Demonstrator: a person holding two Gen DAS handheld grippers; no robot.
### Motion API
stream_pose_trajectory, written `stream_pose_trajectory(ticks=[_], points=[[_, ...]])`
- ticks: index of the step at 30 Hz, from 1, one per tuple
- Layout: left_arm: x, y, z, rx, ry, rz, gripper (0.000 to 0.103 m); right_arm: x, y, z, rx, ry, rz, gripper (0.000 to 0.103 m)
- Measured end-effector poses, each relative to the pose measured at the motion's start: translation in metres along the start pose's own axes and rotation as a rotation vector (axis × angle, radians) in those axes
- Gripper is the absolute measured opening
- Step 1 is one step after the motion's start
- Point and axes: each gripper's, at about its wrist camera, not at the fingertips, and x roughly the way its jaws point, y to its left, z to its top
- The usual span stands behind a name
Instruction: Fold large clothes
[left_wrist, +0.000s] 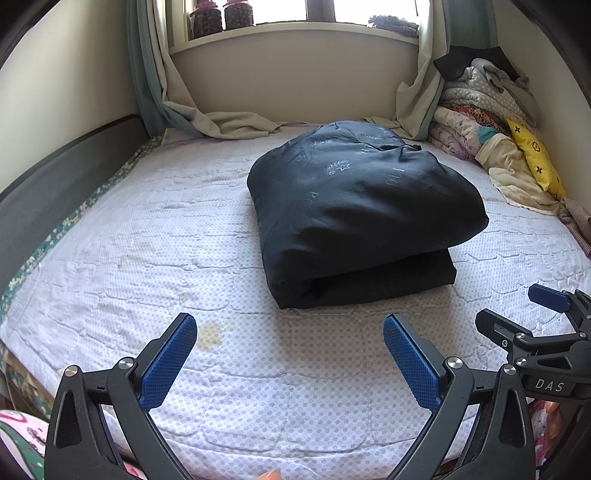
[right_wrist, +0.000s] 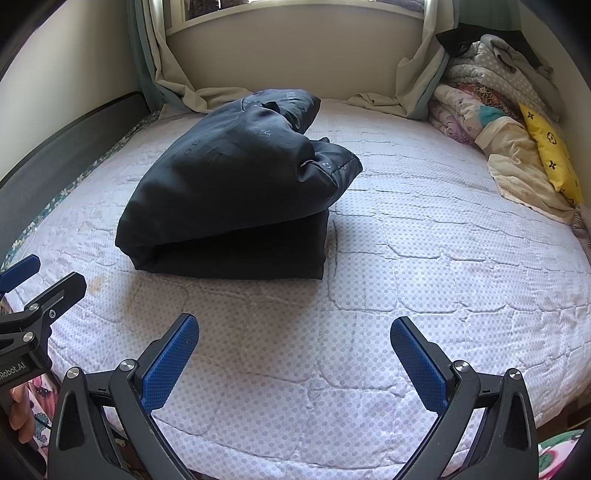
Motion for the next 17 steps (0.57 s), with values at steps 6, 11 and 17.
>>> stream_pose_trajectory(ticks=[6, 11, 17], points=[[0.0028, -0.0034, -0.0014, 0.015, 0.010, -0.004, 0.102, 0.0029, 0.0000, -0.0008, -0.002, 0.008, 0.001, 0.103], [0.0068, -0.0046, -0.0030, 0.010, 0.031, -0.017, 0.102, 0.0058, -0.0012, -0.0017, 0.000, 0.019, 0.002, 0.103], [0.0093, -0.0029, -0.0047, 0.005, 0.039, -0.026, 0.102, 0.0093, -0.0032, -0.0029, 0.008, 0.036, 0.001, 0.103]])
